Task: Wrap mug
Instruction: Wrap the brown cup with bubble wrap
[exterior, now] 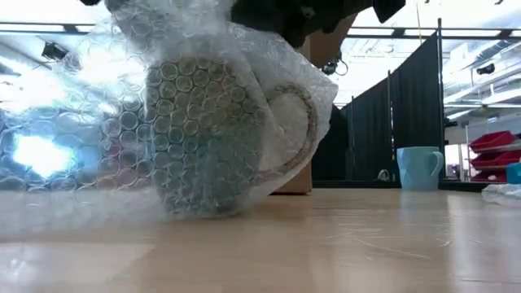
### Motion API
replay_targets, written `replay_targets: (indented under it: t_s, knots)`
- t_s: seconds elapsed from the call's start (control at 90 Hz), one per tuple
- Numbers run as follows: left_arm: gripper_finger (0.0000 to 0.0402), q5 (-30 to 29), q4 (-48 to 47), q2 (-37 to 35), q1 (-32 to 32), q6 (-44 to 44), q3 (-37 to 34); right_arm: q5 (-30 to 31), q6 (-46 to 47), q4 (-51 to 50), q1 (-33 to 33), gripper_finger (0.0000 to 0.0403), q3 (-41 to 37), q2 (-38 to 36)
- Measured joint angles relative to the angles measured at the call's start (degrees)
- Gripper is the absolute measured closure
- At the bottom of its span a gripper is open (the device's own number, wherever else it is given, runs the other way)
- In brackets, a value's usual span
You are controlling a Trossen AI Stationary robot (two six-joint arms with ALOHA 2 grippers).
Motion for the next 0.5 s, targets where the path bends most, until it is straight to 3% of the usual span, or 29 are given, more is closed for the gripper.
replay_targets:
  t_s: [0.222, 0.5]
  knots:
    - [0.0284, -7.4, -8.8, -0.5, 0.0, -7.2, -1.2, -0.3, -0.1, -0.3, -0.1, 0.0403, 0.0, 0.0]
    - [0.0284, -7.3, 10.9, 7.5, 0.3, -6.6, -8.7, -0.4, 1.9, -5.3, 0.0, 0.0403, 0.0, 0.0]
